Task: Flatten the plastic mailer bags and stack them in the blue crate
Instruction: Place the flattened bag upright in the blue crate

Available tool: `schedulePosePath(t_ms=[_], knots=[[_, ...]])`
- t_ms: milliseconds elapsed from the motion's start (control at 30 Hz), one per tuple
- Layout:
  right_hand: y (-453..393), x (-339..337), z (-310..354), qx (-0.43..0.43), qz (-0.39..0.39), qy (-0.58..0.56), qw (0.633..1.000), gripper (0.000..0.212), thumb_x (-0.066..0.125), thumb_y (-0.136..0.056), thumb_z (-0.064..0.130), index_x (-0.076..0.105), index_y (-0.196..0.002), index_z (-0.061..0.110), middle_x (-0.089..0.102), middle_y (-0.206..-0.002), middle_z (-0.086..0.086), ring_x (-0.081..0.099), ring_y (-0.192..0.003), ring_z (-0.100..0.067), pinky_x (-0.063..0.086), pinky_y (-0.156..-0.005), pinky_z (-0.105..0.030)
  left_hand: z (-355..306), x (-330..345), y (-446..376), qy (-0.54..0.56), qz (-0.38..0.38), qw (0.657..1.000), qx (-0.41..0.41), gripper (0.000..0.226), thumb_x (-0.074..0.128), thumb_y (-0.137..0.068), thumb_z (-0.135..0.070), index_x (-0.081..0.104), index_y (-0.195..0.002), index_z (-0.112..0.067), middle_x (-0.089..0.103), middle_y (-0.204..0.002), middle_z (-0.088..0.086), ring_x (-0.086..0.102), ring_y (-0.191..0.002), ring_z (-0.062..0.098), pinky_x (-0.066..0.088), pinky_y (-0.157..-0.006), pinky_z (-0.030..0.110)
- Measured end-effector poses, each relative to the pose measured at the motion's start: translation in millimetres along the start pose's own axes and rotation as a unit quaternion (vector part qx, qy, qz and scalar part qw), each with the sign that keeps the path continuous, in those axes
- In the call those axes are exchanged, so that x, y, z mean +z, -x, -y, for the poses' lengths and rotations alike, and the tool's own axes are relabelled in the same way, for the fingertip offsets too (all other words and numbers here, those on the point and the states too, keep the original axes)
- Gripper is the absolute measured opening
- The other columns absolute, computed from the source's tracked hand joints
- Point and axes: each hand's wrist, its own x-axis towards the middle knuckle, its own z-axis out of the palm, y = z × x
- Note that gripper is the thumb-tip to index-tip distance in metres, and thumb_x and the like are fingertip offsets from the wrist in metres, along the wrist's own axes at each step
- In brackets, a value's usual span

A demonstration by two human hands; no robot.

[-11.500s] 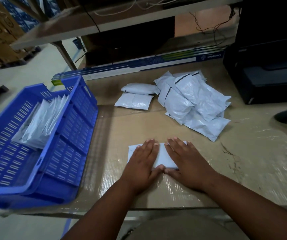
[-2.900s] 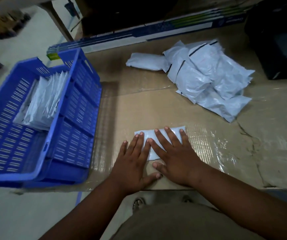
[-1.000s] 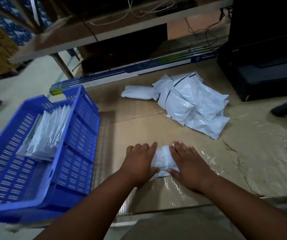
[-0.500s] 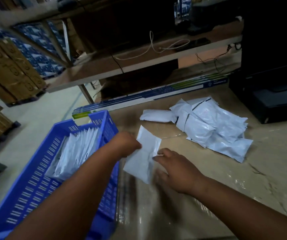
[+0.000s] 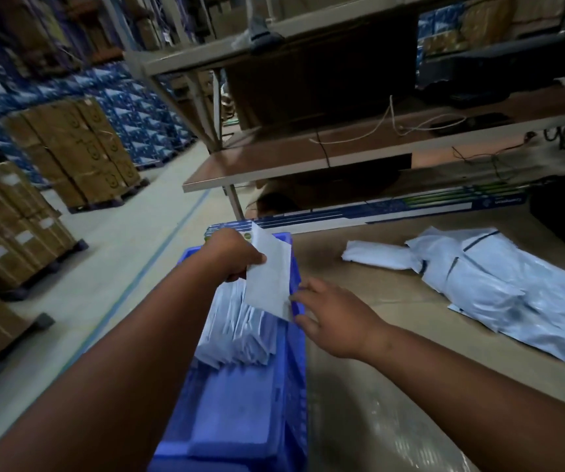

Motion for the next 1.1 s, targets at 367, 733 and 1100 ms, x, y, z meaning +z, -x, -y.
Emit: schedulePosePath(t_ms=[367,733,1100], knots=[[-14,32,18,0.058,-0.019,-0.029,0.998,0.042,0.045,-0.104,0.052,0.057,-0.138,0.030,0.048,-0.137,0.009,0.054,-0.124,-0.017,0.049,-0.102,-0.040,50,28,-57,0.035,0.043,0.998,-0.017,0.032,0.085,-0.087,-0.017,0.059,-0.088,0.001,0.065,-0.072,0.018,0.066,-0.054,0.026,0.041,-0.037,0.021],[-14,54,29,0.086,-0.048,-0.015,0.995,0.045,0.039,-0.104,0.046,0.051,-0.144,0.029,0.045,-0.141,0.008,0.060,-0.112,-0.021,0.054,-0.091,-0.043,56,125,-128,-0.196,0.042,0.979,0.047,0.044,0.066,-0.079,-0.042,0.071,-0.116,-0.018,0.070,-0.127,0.011,0.067,-0.116,0.034,0.053,-0.090,0.040],[-13,55,27,0.075,-0.067,-0.019,0.995,0.044,0.042,-0.108,0.046,0.051,-0.146,0.027,0.046,-0.139,0.011,0.058,-0.114,-0.017,0.052,-0.091,-0.037,60,132,-92,-0.159,0.000,0.983,0.092,0.043,0.061,-0.091,-0.027,0.063,-0.132,-0.016,0.064,-0.136,0.008,0.059,-0.129,0.030,0.049,-0.102,0.042]])
